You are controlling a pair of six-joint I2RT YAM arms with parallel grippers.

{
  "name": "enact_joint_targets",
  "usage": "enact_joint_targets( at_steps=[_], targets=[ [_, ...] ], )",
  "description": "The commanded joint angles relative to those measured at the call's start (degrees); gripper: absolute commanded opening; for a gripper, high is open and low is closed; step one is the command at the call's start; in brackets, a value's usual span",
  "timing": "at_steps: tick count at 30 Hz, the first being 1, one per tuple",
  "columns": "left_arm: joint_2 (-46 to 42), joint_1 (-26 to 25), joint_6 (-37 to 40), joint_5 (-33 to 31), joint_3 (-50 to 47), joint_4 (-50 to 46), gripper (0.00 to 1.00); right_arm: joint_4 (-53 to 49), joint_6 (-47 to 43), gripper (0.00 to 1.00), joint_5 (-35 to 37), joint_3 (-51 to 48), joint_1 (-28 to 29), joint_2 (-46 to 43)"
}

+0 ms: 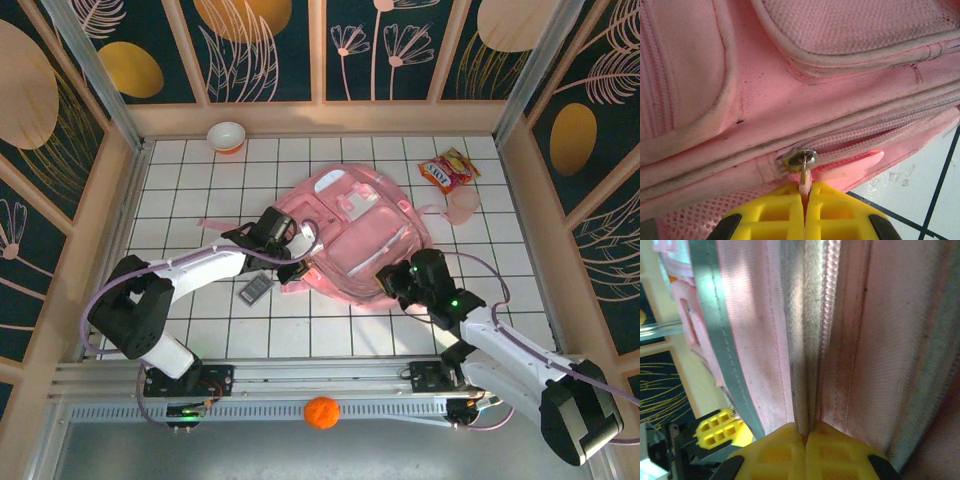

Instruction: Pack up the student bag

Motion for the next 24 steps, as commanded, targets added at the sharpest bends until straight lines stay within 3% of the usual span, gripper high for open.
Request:
enact_joint_targets(
  at_steps=[1,16,24],
  targets=[
    [-1.0,-0.2,-0.7,0.9,0.5,0.8,0.0,9.2,2.9,0.0,2.8,-1.6,1.5,0.2],
    [1.6,-6.9,0.0,5.1,5.7,-4.6,0.0,20.6,6.7,0.0,12.6,3.8,7.1,7.2],
    [2.5,-13.0,-4.8,7.8,8.7,-0.2,0.0,24.9,7.0,0.0,13.3,7.0,7.5,12.7]
  ],
)
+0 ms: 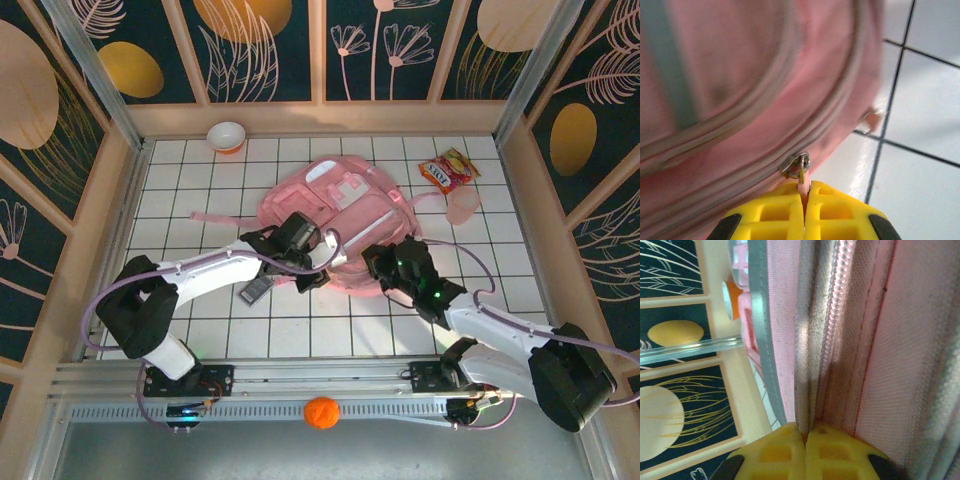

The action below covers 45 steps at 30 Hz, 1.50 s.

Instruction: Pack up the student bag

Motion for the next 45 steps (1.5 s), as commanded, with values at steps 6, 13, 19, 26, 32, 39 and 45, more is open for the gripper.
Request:
enact_joint_targets(
  at_steps=[6,13,19,26,32,39,45],
  targets=[
    [0.6,-7.7,-8.6,6.9,2.6,12.5,0.04,6.8,-0.5,0.0,1.2,4.3,0.1,2.3],
    [-9.1,-6.0,-5.9,-0.8,-4.9,15.7,0.51,-0.5,-9.0,0.0,-7.9,5.1,-4.0,-1.6],
    [-19.3,0.9,3.9,-3.7,-10.3,15.6,0.79,-10.3,-26.0,0.0,-23.5,11.0,-9.5,-2.0],
    [-13.9,1.0,14.1,-7.5,-6.7,16.9,0.82,-13.5,-34.3,0.0,-31.6,17.2,-11.8,0.8],
    [-8.6,1.0,12.5,-13.4,-5.0,24.5,0.81,-12.3,-34.2,0.0,-34.6,20.0,-12.0,3.0],
    [-6.4,1.0,12.6,-10.5,-4.0,29.7,0.71,-13.9,-34.9,0.0,-36.7,22.2,-12.1,4.4],
    [-3.8,0.9,11.3,-8.9,-0.5,27.4,0.12,-23.5,-39.3,0.19,-33.0,26.2,-12.5,3.6]
  ],
)
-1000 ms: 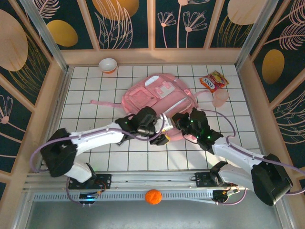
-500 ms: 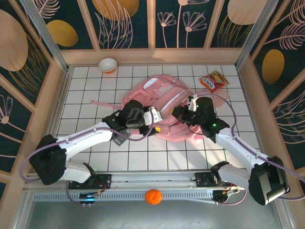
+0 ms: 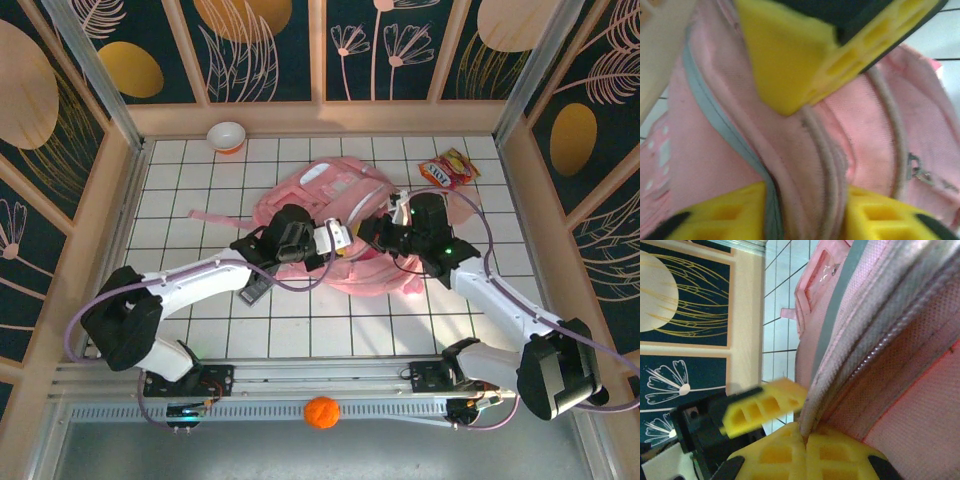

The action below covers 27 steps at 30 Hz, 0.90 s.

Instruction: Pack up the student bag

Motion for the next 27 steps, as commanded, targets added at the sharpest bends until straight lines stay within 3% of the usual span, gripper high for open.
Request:
enact_joint_targets(
  at_steps=[1,2,4,7,12,19,27],
  targets=[
    [1.4,0.5,-1.9,-0.2,4.5,1.2,0.05,-7.8,-6.8,0.27,-0.3,7.1,0.2,-2.1],
    [1.6,0.4,-3.4,0.3,5.2,0.2,0.0,-13.8,-9.1,0.33,4.0,9.4,0.2,-2.8],
    [1.5,0.4,-6.6,1.9,5.1,-0.5,0.0,-23.2,-11.4,0.38,11.5,13.1,0.5,-4.8],
    [0.9,0.5,-11.7,4.0,3.5,1.5,0.0,-33.8,-11.3,0.38,22.5,15.8,3.5,-8.0],
    [0.9,0.5,-15.4,6.2,3.9,0.6,0.0,-44.5,-7.4,0.33,35.4,14.0,14.4,-11.5],
    [1.3,0.5,-16.4,5.5,6.3,-1.5,0.0,-37.3,-1.6,0.32,40.5,10.7,25.9,-7.7],
    [1.7,0.5,-17.3,7.2,7.5,-1.5,0.0,-34.9,-4.4,0.34,45.2,11.6,26.9,1.4]
  ],
)
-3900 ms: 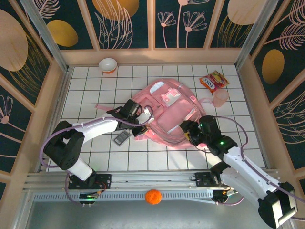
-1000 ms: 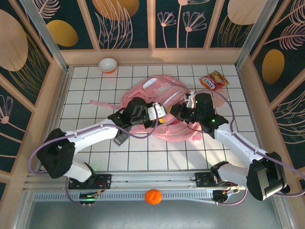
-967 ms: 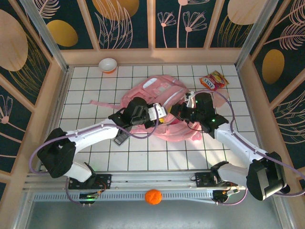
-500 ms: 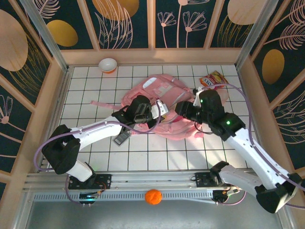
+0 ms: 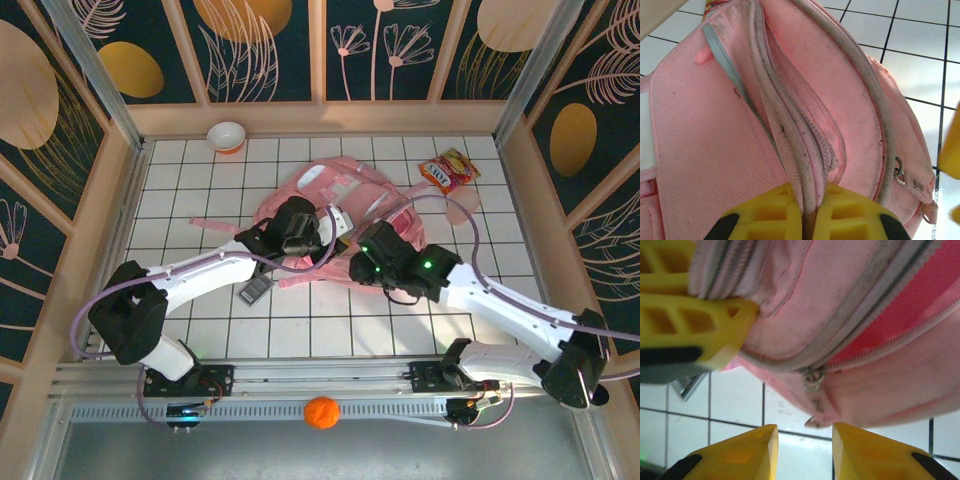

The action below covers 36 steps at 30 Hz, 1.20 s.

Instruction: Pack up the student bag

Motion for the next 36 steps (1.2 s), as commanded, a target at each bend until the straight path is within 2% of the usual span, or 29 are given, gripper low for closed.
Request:
enact_joint_targets(
  at_steps=[1,7,16,19,22,26,30,36],
  targets=[
    [-0.4,0.2,-2.9,2.8,3.0,2.3,0.0,1.5,-0.6,0.34,5.7,0.1,0.4,1.4],
    [-0.5,0.2,-2.6,3.4,3.2,2.2,0.0,2.0,-2.2,0.32,9.8,-0.6,-1.1,2.3],
    [-0.4,0.2,-2.1,2.7,3.6,1.7,0.0,6.7,-8.1,0.31,2.8,-2.1,-4.6,2.7],
    [-0.3,0.2,-2.2,2.6,3.6,1.7,0.0,4.4,-9.0,0.29,3.3,-1.8,-4.5,4.3],
    [-0.2,0.1,-1.9,2.4,3.8,1.1,0.0,-0.1,-8.9,0.29,6.7,-0.1,-4.4,5.5],
    [-0.4,0.2,-1.3,1.7,3.8,0.5,0.0,-4.2,-9.5,0.31,9.7,1.2,-4.4,5.7],
    [-0.4,0.2,-1.2,1.6,3.8,0.2,0.0,-3.9,-10.4,0.24,9.4,1.1,-4.4,5.7],
    [-0.4,0.2,-1.1,1.4,3.9,0.0,0.0,-1.7,-11.6,0.08,7.7,0.0,-4.6,4.3]
  ],
)
